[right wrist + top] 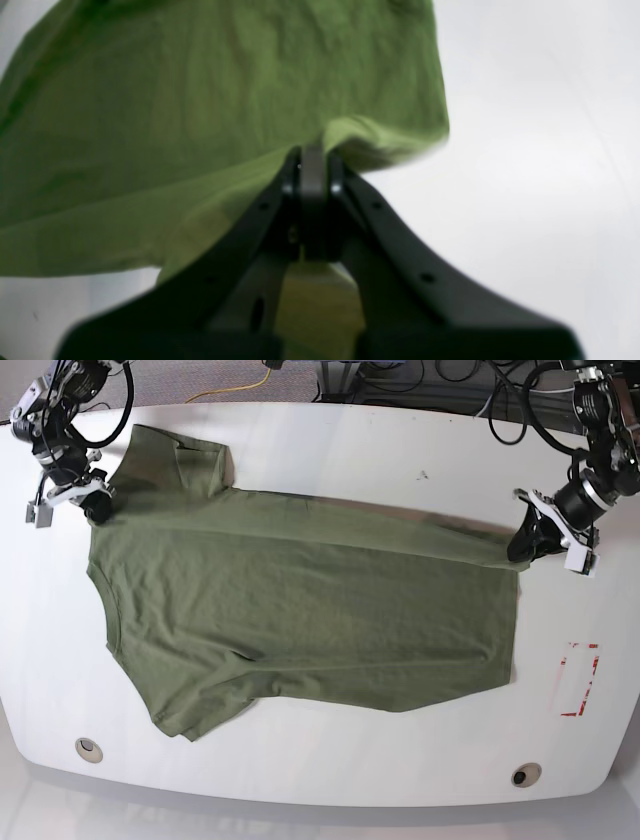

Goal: Layout the t-shirt on the table in an organized manner, then fold the t-shirt properly
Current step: 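Lift the grasped corners and fold the shirt edge over with both grippers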

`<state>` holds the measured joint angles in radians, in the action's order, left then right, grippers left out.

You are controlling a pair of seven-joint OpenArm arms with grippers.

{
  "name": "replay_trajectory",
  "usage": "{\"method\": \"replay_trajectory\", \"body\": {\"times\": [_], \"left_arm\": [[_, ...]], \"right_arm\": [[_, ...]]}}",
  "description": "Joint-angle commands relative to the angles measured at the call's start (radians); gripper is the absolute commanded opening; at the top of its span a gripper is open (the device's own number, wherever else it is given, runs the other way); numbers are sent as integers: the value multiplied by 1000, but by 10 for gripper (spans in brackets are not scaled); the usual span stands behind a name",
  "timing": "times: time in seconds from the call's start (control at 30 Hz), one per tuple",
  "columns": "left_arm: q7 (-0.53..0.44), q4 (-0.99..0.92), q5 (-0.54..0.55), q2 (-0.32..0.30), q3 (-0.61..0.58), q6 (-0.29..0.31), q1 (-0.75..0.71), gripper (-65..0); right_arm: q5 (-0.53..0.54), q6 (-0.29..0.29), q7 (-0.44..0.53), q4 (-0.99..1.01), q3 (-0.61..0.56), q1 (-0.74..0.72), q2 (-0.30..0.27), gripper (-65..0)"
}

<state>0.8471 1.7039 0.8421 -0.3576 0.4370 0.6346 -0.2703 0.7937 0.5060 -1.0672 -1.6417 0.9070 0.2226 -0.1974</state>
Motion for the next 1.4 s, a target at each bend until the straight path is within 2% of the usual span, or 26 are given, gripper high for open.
{"method": "replay_trajectory", "body": {"times": [0.0, 0.1, 0.43, 0.77, 0.93, 1.13, 1.37], "left_arm": [[16, -31, 16, -18, 7, -15, 33, -646], [42, -67, 16, -18, 7, -28, 56, -646], [42, -143, 16, -18, 7, -31, 67, -644], [42, -183, 15, -16, 4, -31, 111, -642], [42, -209, 15, -16, -40, -31, 150, -642], [42, -252, 15, -16, -89, -31, 174, -642], [42, -291, 15, -16, -112, -32, 210, -640]], "right_arm": [[19, 4, 22, 25, 7, -21, -32, -650], [19, 4, 22, 56, 7, -44, -41, -650], [19, 4, 20, 102, 4, -113, -87, -650], [17, 4, 20, 143, -22, -174, -95, -650], [17, 4, 23, 197, -73, -202, -110, -650], [16, 4, 28, 254, -81, -245, -112, -650], [-73, 4, 34, 265, -84, -309, -110, -650]]}}
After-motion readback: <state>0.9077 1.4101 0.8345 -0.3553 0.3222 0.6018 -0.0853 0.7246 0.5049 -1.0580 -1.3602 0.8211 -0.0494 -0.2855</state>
